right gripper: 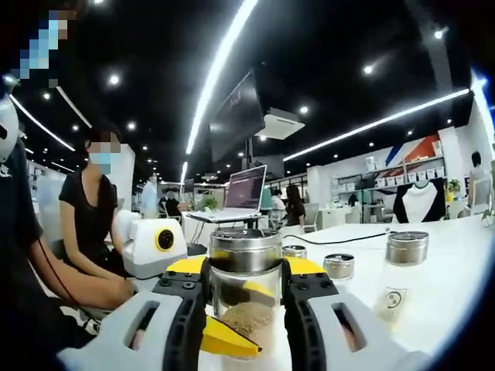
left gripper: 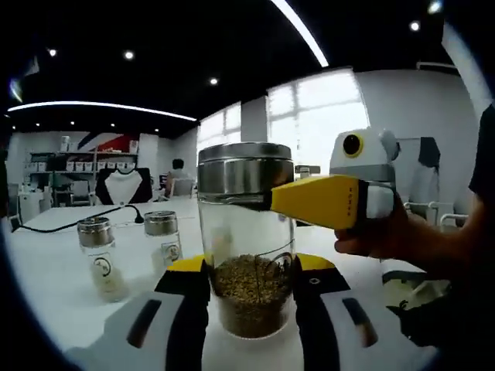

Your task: Rotate the seasoning bottle until the label or dispensing opening points toward the visible target arrow and the bottle remains upright within the marked orientation range

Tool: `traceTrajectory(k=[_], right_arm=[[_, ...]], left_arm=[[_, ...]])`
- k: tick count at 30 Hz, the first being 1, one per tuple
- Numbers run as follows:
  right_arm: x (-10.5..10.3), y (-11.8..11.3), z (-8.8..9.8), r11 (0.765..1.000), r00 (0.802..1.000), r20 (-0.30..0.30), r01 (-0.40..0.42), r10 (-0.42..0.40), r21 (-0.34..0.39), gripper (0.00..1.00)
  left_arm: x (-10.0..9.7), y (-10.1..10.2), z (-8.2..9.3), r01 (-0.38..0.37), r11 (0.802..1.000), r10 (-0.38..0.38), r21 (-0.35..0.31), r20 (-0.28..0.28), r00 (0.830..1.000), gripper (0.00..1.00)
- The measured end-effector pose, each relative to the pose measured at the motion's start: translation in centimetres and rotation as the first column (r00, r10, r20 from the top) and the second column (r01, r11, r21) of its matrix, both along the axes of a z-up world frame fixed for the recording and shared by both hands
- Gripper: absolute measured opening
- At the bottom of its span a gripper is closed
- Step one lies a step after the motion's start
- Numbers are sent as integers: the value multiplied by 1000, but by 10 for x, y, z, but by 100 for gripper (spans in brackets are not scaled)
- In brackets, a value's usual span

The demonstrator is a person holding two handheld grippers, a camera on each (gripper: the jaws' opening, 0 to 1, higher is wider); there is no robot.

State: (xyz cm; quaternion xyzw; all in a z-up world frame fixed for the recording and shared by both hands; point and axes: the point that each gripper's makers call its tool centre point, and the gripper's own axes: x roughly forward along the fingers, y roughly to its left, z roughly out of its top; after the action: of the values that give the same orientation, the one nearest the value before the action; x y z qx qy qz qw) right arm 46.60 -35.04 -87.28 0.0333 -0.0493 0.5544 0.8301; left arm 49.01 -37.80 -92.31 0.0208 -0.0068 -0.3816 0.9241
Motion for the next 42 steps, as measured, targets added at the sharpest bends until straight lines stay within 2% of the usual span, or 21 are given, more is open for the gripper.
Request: traceTrajectory(k=[4,7,10,17,20,22,23,27,29,31,34,42], right_arm=[[11,2,-3,998,996,-61,61,-60,11,36],[18,5,-1,993,990,-76,118,-117,6,36],[22,9,-4,988,986,-67,151,-153,-27,36],[32,14,-5,975,968,-115,223,-222,0,38],[36,13,-5,968,958,-149,250,-245,13,38],[36,13,-6,970,953,-195,240,-231,24,37],[37,12,-5,970,954,-185,241,-235,10,37],[37,3,-2,972,956,-180,236,-231,7,37],[36,0,-1,974,958,-177,228,-224,-1,36],[35,-3,0,975,962,-162,222,-219,-1,36],[35,-6,2,973,963,-143,230,-229,-10,36],[42,-26,7,964,958,-106,264,-265,-23,36]], left_arm=[[4,5,-2,-59,998,59,30,11,998,44],[13,17,0,-165,985,163,51,49,985,44],[16,19,-3,-183,982,181,57,31,983,44],[19,23,-3,-215,975,214,56,33,976,44],[18,22,-3,-200,979,199,49,26,980,44],[18,23,-2,-200,979,199,41,22,980,44],[17,22,-2,-192,981,191,42,29,981,44],[13,10,3,-68,997,69,-28,29,997,44],[10,7,3,-13,998,13,-57,-1,1000,44],[9,6,5,9,997,-9,-74,-2,1000,43],[8,5,3,0,999,0,-48,11,1000,43],[9,7,0,-23,1000,24,-11,16,1000,51]])
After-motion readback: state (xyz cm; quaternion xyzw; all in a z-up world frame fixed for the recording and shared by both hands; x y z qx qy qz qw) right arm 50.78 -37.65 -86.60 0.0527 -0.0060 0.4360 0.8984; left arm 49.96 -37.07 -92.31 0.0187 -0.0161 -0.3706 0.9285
